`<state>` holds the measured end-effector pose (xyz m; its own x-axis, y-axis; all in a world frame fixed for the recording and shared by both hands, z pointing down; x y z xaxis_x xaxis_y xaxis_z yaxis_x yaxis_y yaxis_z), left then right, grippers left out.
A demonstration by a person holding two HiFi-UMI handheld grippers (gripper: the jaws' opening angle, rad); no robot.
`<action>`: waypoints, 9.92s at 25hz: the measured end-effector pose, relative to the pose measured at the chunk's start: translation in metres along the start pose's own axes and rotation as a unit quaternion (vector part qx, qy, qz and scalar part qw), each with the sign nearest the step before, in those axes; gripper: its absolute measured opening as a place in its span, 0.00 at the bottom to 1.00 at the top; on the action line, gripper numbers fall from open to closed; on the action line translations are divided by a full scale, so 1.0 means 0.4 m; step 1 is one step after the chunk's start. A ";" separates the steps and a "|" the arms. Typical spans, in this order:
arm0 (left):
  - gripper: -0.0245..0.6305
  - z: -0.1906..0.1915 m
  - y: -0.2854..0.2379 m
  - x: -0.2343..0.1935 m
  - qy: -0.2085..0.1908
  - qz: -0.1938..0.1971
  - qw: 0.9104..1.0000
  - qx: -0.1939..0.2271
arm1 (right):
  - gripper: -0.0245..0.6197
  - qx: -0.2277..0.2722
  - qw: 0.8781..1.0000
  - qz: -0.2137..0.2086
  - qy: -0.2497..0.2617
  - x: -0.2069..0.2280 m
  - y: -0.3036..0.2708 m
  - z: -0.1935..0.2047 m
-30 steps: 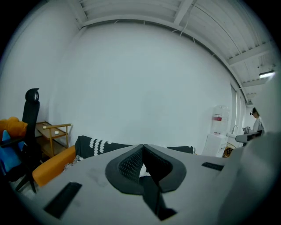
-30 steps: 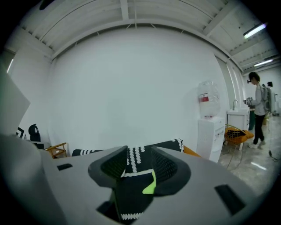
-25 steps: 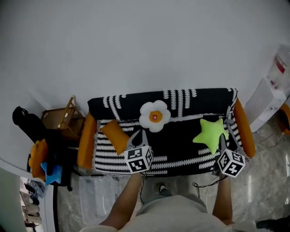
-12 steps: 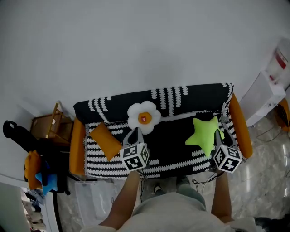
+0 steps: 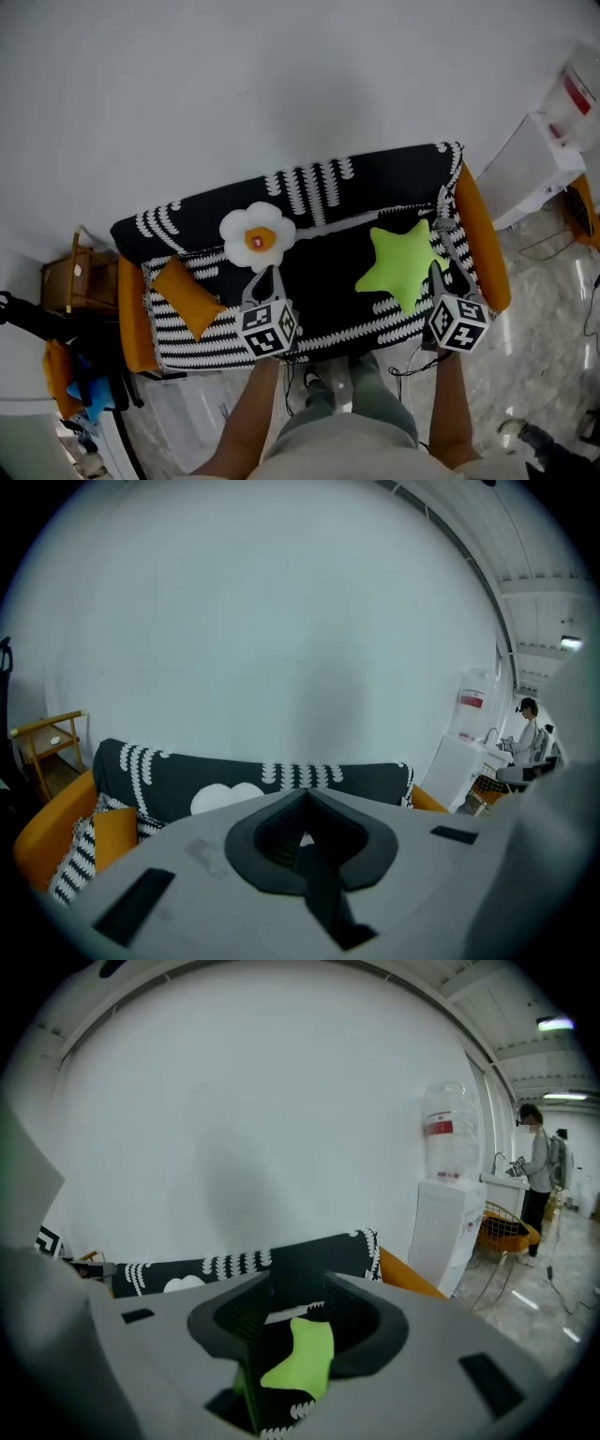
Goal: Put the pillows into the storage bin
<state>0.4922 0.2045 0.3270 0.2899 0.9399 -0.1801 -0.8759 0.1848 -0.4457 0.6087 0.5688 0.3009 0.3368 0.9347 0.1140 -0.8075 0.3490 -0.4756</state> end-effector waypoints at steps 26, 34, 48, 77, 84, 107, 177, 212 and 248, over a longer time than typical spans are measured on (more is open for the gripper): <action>0.04 0.534 -0.256 -0.020 0.036 -0.069 0.980 -0.181 | 0.31 -0.243 0.962 -0.058 0.115 0.149 -0.501 0.498; 0.04 0.602 -0.234 -0.040 0.072 -0.107 0.972 -0.197 | 0.31 -0.296 0.937 -0.070 0.170 0.167 -0.592 0.542; 0.04 0.614 -0.220 -0.055 0.080 -0.129 0.969 -0.195 | 0.27 -0.340 0.919 -0.069 0.188 0.181 -0.645 0.607; 0.04 0.513 -0.143 -0.048 0.090 -0.128 0.976 -0.151 | 0.04 -0.312 0.911 -0.118 0.244 0.129 -0.531 0.472; 0.04 0.454 -0.057 -0.075 0.114 -0.151 0.975 -0.116 | 0.04 -0.284 0.900 -0.162 0.287 0.011 -0.461 0.371; 0.04 0.463 0.747 -0.475 0.243 -0.381 0.891 0.037 | 0.04 -0.187 0.779 -0.385 0.457 -0.802 -0.057 0.318; 0.04 1.488 1.573 -1.057 0.506 -0.674 0.533 0.078 | 0.30 -0.167 0.274 -0.706 0.632 -2.399 0.668 1.804; 0.04 1.158 1.398 -0.732 0.430 -0.552 0.712 0.058 | 0.29 -0.151 0.558 -0.614 0.537 -1.802 0.411 1.078; 0.04 0.407 0.110 -0.737 0.252 -0.273 0.929 0.002 | 0.29 -0.185 0.826 -0.324 0.423 -0.966 -0.714 0.321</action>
<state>0.3057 -0.0178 0.5031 0.8334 0.4530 -0.3166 -0.5472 0.5962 -0.5875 0.6470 0.1166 0.5049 0.9844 0.1226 -0.1265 -0.1741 0.5660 -0.8058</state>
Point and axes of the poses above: the fingertips, and each gripper's own axes: y backward along the fingers, x to its right, z out of its underside, the point moved 5 cm from there along y, backward along the fingers, and after that the axes turned 1 degree about x, right-handed, at the moved point
